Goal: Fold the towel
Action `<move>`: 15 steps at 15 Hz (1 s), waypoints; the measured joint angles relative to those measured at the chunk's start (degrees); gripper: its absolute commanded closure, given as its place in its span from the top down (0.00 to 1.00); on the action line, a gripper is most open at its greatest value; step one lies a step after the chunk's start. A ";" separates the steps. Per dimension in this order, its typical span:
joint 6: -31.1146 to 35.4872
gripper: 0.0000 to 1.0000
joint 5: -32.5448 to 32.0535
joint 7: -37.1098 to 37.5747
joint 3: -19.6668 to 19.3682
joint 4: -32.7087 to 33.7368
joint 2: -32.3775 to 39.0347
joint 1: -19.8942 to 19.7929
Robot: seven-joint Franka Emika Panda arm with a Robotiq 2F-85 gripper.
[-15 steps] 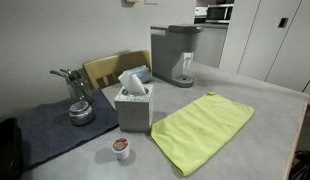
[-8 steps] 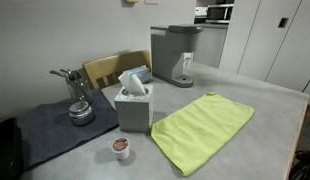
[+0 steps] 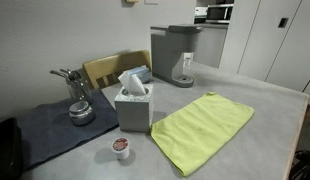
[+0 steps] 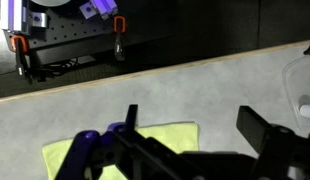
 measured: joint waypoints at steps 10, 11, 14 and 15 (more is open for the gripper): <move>5.55 1.00 0.09 -4.35 0.00 -0.60 7.12 0.02; 5.55 1.00 0.09 -4.34 0.00 -0.59 6.96 0.02; 5.91 1.00 0.08 -4.28 0.00 -0.60 7.12 0.02; 7.08 1.00 0.08 -4.15 0.00 -0.67 7.50 0.02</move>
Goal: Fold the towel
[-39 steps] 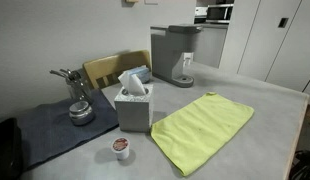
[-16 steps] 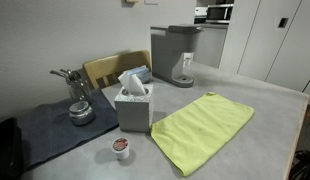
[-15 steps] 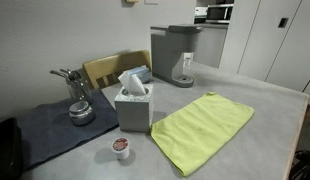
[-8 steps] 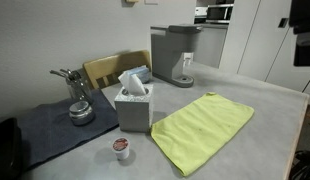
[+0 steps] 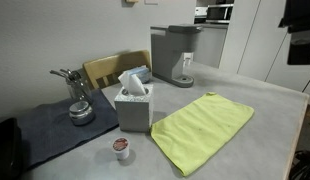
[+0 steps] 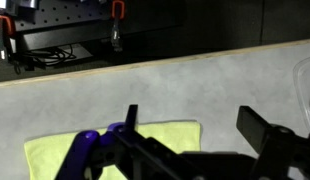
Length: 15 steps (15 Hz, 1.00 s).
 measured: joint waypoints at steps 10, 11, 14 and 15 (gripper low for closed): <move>32.08 1.00 2.68 -6.24 -0.01 -2.23 14.33 1.08; 34.24 1.00 4.20 -8.35 -0.01 -1.99 15.97 1.57; 37.11 1.00 7.95 -13.75 0.00 -0.80 19.64 2.70; 37.17 1.00 7.98 -13.92 0.00 -0.44 20.12 2.75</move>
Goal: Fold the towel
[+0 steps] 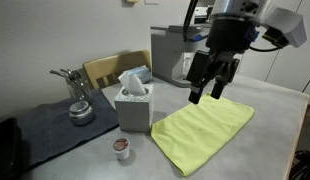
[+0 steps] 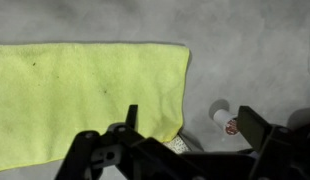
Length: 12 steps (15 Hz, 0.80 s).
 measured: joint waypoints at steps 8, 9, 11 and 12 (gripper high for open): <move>0.00 1.00 -0.64 0.63 1.02 1.26 1.40 0.54; 0.01 1.00 -0.65 0.63 1.47 2.10 2.53 0.83; -0.02 1.00 -1.41 0.95 2.26 4.49 5.58 1.48; -0.10 1.00 -2.49 1.63 2.60 5.91 7.32 1.73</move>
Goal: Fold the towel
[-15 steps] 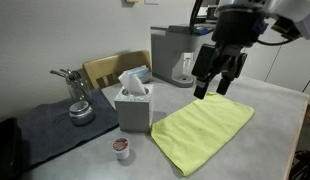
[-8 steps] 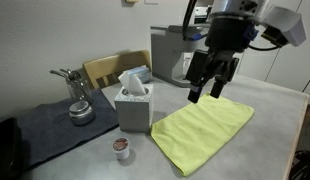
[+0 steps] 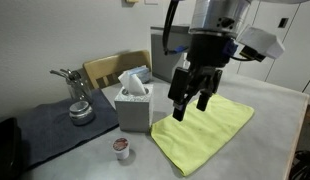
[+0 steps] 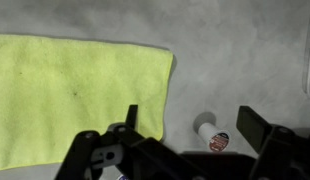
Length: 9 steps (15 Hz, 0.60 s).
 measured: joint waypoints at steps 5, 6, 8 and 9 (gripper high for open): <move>-1.78 1.00 -10.93 6.68 0.11 7.69 8.60 0.90; -2.47 1.00 -12.65 7.42 0.03 9.17 10.01 1.05; -3.45 1.00 -14.32 7.69 -0.01 11.91 12.68 1.24; -3.55 1.00 -14.41 7.68 0.01 13.08 14.01 1.32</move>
